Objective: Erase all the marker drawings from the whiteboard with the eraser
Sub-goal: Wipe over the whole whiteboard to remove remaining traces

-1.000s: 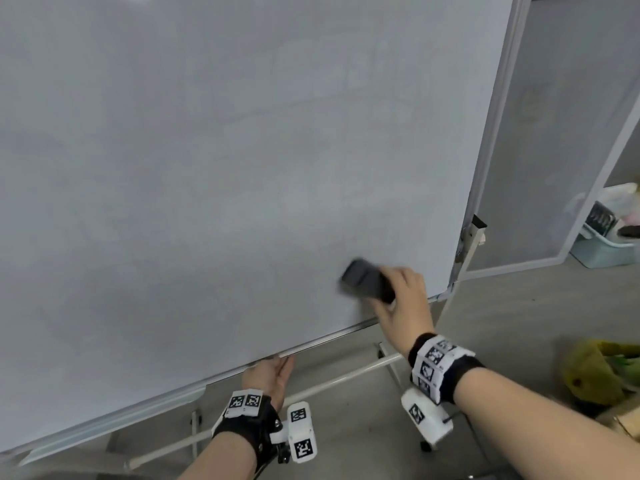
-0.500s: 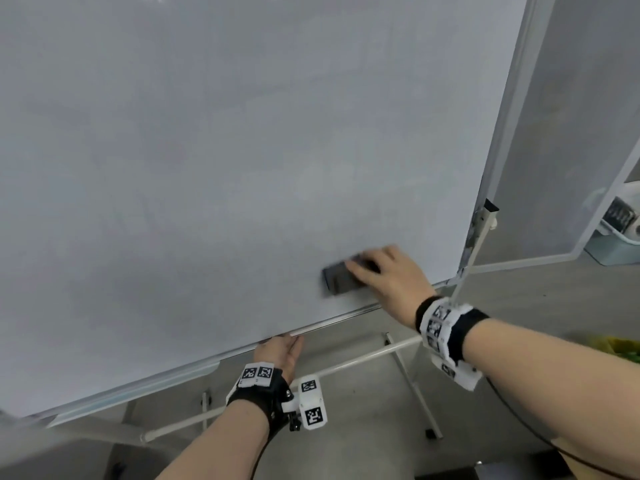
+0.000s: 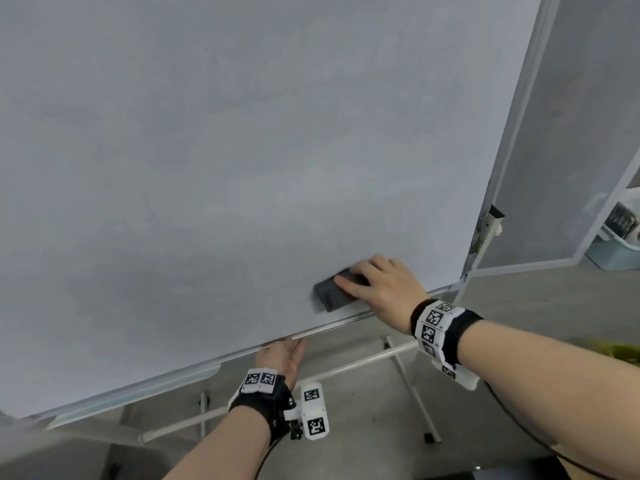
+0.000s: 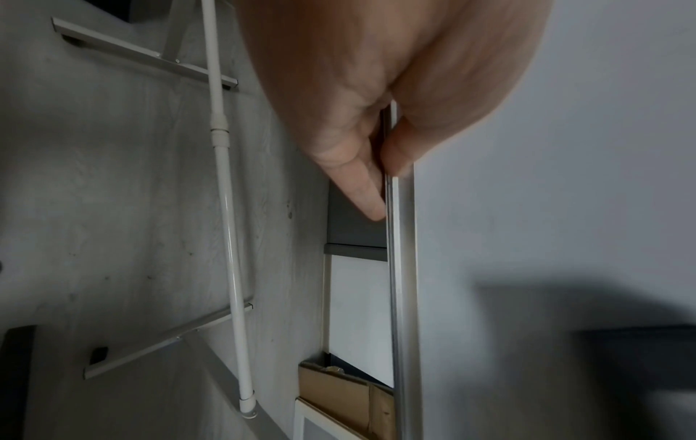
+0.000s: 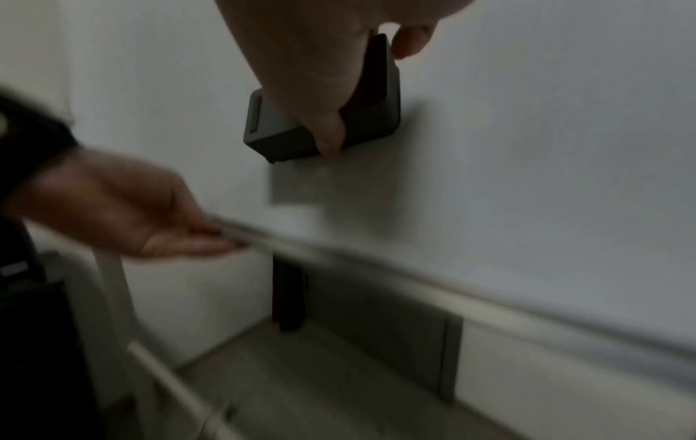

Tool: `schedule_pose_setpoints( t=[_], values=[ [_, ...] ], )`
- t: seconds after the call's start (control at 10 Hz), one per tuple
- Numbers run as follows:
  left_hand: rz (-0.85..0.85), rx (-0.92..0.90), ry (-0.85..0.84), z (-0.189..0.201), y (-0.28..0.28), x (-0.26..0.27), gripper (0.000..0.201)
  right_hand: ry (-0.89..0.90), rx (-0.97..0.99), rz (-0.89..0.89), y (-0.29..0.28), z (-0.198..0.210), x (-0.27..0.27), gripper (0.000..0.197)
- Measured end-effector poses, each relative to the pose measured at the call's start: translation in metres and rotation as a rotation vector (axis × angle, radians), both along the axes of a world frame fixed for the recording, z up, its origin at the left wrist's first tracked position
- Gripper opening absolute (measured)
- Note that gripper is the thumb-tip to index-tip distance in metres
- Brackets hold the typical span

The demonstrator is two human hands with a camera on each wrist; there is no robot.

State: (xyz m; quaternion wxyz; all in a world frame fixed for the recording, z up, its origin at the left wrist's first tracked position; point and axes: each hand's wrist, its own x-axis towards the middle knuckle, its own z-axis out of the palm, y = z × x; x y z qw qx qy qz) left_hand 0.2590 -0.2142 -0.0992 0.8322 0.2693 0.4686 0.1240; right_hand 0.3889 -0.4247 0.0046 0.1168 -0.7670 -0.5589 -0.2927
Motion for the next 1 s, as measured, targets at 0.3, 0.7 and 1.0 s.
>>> schedule_pose_setpoints(
  t=[0.3, 0.7, 1.0],
  values=[
    [0.066, 0.085, 0.022, 0.015, -0.023, -0.008, 0.028, 0.119, 0.587, -0.137, 0.046, 0.136, 0.006, 0.058],
    [-0.057, 0.019, 0.014, 0.027, -0.012, -0.042, 0.017, 0.016, -0.171, -0.015, 0.026, -0.024, -0.051, 0.071],
    [-0.017, -0.009, 0.027, 0.028, 0.072, -0.14, 0.016, 0.201, -0.084, 0.007, 0.082, -0.006, -0.081, 0.078]
  ],
)
